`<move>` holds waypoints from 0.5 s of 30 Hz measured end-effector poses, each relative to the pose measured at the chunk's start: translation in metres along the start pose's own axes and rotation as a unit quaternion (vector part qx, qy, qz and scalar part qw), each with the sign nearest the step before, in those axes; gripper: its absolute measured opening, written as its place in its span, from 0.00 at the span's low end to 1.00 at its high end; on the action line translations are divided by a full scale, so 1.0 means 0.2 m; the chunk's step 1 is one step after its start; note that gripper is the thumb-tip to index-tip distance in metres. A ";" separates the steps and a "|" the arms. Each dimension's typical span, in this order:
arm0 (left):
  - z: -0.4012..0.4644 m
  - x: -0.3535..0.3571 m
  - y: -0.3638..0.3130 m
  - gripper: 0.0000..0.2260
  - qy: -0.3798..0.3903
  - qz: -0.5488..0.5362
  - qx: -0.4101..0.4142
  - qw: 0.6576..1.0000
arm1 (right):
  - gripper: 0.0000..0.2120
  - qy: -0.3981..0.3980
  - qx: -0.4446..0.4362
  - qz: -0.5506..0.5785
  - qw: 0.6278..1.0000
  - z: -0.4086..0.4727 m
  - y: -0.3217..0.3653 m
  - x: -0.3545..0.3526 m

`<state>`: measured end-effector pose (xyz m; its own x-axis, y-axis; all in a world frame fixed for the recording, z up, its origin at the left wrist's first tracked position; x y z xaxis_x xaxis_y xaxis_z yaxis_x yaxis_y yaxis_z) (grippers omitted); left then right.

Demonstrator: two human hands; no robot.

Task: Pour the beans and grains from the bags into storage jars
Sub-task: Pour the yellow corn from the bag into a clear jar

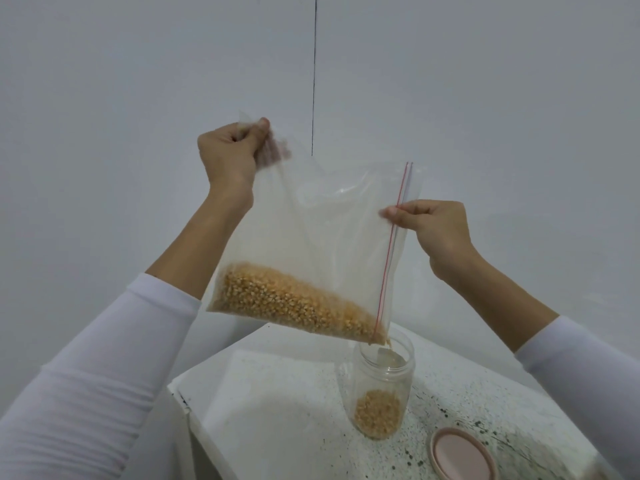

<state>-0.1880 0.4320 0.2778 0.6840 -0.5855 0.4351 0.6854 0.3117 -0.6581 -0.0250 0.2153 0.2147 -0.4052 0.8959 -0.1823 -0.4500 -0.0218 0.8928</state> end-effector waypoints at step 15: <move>-0.01 0.04 0.02 0.13 0.018 0.007 0.024 1.000 | 0.03 -0.005 0.009 0.003 1.000 0.01 -0.04 0.00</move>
<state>-0.1809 0.4271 0.2777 0.6852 -0.6071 0.4025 0.6873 0.3557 -0.6334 -0.0205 0.2168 0.2089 -0.3997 0.9002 -0.1732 -0.4332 -0.0190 0.9011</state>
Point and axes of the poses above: each hand's wrist, its own z-axis towards the middle knuckle, its own x-axis out of the palm, y = z × x, the point moved 7 cm from there along z, towards the middle knuckle, and after that the axes turned 7 degrees about -z, right-handed, at the moved point
